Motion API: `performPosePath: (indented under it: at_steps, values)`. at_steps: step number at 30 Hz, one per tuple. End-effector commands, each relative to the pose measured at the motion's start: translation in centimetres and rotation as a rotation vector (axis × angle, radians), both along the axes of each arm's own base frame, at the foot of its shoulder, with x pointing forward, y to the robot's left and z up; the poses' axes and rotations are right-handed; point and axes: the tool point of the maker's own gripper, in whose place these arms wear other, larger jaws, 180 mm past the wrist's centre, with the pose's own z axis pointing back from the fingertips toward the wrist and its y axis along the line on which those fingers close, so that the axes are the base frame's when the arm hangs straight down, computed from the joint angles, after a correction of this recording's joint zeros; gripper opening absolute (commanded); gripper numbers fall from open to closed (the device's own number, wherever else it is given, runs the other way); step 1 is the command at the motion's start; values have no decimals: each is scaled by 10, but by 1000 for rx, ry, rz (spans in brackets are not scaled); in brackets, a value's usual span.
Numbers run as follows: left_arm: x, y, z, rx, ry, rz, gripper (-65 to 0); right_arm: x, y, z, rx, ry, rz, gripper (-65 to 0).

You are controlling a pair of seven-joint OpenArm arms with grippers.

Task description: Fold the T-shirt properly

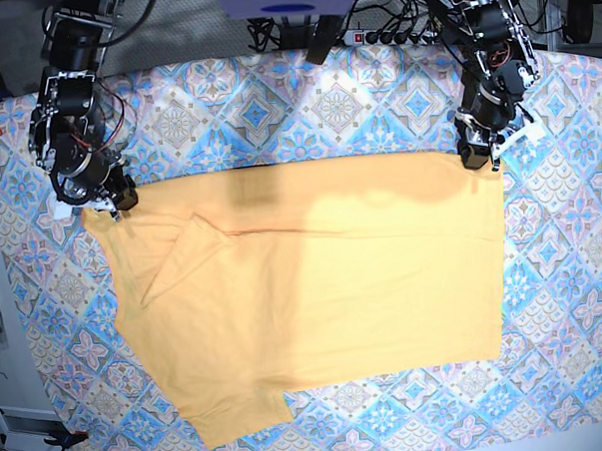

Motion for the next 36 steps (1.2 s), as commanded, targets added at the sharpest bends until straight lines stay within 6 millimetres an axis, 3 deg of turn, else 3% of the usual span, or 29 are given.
performPosePath:
  at_steps: [1, 3, 9, 16, 22, 36]
  values:
    - [6, 4, 11, 10, -39, -2, -650, 10, -9, 12, -16, -38, 0, -599]
    - [6, 4, 11, 10, -41, -2, -650, 1, -9, 7, -15, -20, 1, -650]
    - [-11, 4, 3, 9, -7, -2, -650, -25, -16, 0, -31, 16, -10, -650]
    - [-18, 5, 24, 59, -38, -30, -650, -57, -37, 8, -82, 22, -43, -650]
    - [-44, -1, 27, 60, -2, -78, -650, -84, -46, 9, -112, 51, -53, -650]
    - [-106, -6, 16, 3, 94, -61, -650, -127, -45, 4, -136, 120, -24, -650]
